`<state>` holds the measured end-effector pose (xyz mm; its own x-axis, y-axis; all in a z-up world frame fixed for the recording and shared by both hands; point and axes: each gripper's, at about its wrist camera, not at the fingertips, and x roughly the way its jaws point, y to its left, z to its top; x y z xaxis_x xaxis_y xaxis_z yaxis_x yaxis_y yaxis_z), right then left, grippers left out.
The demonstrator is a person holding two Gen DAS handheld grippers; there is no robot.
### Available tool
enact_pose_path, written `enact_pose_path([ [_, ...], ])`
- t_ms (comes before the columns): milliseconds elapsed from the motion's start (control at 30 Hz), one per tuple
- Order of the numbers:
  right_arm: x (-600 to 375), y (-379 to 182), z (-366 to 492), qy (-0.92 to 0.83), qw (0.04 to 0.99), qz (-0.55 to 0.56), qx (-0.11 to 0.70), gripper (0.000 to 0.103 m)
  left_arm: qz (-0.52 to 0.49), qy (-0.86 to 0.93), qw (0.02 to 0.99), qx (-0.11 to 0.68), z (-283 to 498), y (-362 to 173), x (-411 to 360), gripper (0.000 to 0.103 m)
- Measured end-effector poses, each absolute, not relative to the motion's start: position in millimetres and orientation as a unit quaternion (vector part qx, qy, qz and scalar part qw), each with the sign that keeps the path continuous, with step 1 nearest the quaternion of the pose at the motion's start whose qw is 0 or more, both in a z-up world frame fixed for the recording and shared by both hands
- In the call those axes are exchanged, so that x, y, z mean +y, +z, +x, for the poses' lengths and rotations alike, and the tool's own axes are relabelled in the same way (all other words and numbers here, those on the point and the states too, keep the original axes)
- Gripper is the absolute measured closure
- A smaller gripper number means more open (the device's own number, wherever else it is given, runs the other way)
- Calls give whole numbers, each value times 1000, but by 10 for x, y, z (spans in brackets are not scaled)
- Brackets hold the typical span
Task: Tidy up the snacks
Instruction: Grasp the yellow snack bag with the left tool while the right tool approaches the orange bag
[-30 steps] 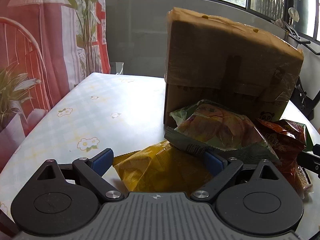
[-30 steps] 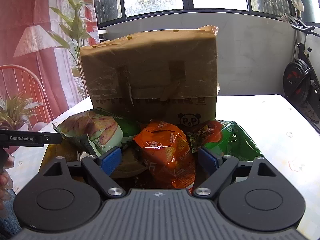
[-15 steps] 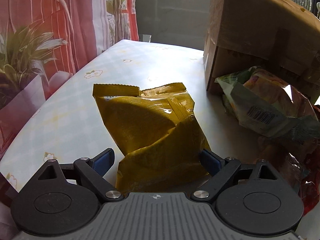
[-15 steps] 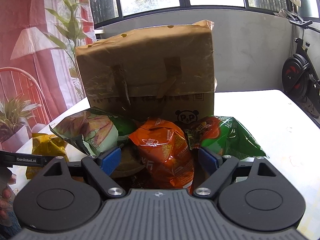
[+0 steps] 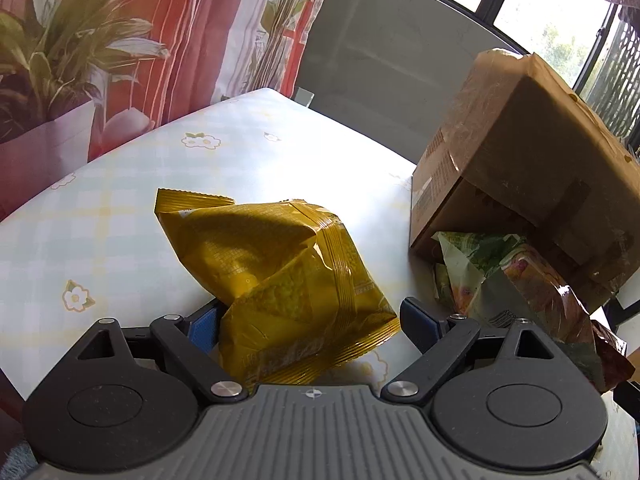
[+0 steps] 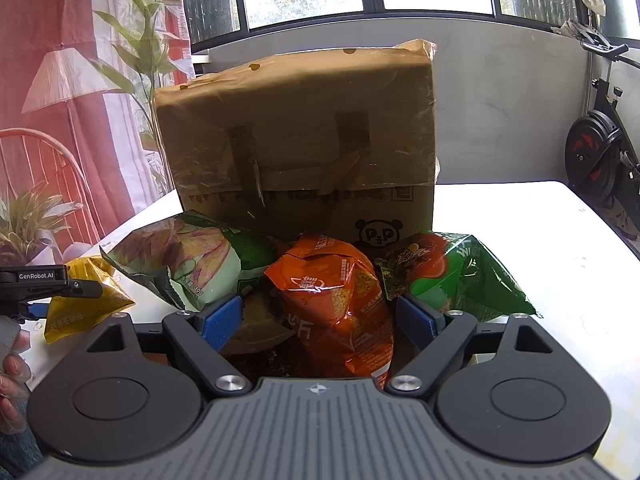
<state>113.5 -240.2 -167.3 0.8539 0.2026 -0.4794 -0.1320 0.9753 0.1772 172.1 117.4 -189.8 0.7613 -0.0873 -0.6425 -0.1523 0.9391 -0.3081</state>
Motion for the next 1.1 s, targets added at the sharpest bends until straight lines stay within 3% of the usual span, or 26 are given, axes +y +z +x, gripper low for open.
enact_pose_path([
  [567,-2318,-1668,1152,94,959,56,260,18,-176,20,928,329,1663,-1820,1227,13],
  [867,-2317,-1669,1139,95,959,60,260,18,-114,65,944,304,1589,-1685,1107,15],
  [1100,-2330,-1669,1138,97,959,62,258,18,-150,86,946,274,1646,-1578,1244,14],
])
